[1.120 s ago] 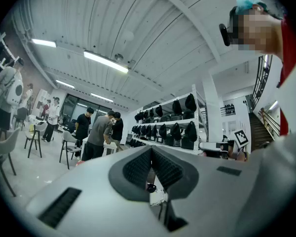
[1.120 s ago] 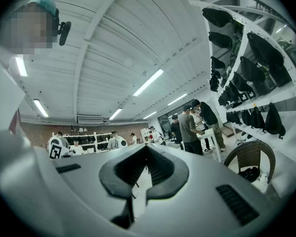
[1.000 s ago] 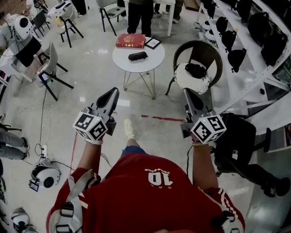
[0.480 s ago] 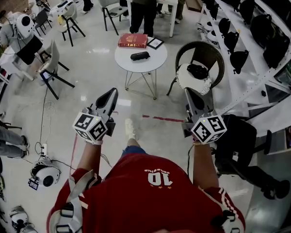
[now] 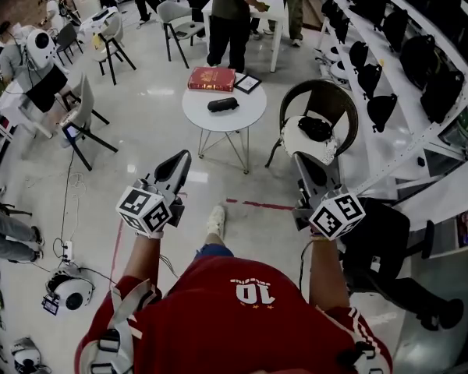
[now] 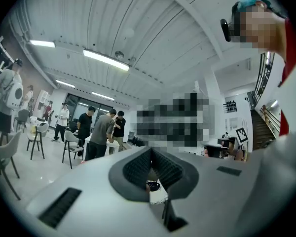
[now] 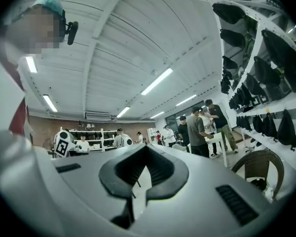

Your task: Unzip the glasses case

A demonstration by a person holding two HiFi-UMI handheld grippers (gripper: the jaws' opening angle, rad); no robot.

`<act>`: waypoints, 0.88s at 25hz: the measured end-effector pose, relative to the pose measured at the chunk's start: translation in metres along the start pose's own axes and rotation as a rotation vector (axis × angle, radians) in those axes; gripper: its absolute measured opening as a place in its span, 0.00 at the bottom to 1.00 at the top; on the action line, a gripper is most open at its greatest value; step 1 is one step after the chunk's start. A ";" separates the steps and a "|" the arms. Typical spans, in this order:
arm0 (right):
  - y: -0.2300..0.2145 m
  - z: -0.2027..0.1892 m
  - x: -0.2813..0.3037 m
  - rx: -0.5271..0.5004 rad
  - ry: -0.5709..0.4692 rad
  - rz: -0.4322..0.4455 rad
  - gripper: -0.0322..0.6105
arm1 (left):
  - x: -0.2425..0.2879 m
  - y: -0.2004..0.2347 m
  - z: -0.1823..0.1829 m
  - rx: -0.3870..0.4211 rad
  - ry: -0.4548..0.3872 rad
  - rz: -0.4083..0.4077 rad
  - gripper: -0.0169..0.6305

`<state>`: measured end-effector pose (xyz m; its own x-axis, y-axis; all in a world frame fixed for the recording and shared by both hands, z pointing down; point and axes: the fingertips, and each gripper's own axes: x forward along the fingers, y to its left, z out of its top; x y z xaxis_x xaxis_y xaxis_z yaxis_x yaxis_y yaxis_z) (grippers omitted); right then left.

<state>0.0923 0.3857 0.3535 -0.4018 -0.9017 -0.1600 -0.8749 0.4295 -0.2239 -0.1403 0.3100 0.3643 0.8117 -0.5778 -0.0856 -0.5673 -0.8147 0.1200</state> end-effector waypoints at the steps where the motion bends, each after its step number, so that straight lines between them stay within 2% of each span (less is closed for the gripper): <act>1: 0.000 0.003 0.003 -0.007 -0.013 0.008 0.07 | 0.004 0.001 0.000 0.009 0.001 -0.003 0.04; 5: -0.004 0.007 0.018 -0.026 -0.037 0.034 0.07 | 0.020 0.007 0.001 0.011 -0.002 -0.011 0.04; 11: -0.023 -0.003 0.041 0.000 0.021 0.065 0.07 | 0.047 0.020 -0.004 0.043 0.013 -0.012 0.04; 17: -0.055 -0.005 0.075 0.003 0.060 0.048 0.07 | 0.080 0.044 -0.001 -0.019 -0.009 -0.030 0.04; 22: -0.084 -0.006 0.114 0.000 0.090 0.040 0.07 | 0.113 0.075 0.001 -0.019 0.008 -0.006 0.04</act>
<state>0.1187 0.2460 0.3595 -0.4590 -0.8847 -0.0814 -0.8578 0.4652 -0.2186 -0.0919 0.1835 0.3632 0.8161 -0.5725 -0.0788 -0.5598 -0.8170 0.1384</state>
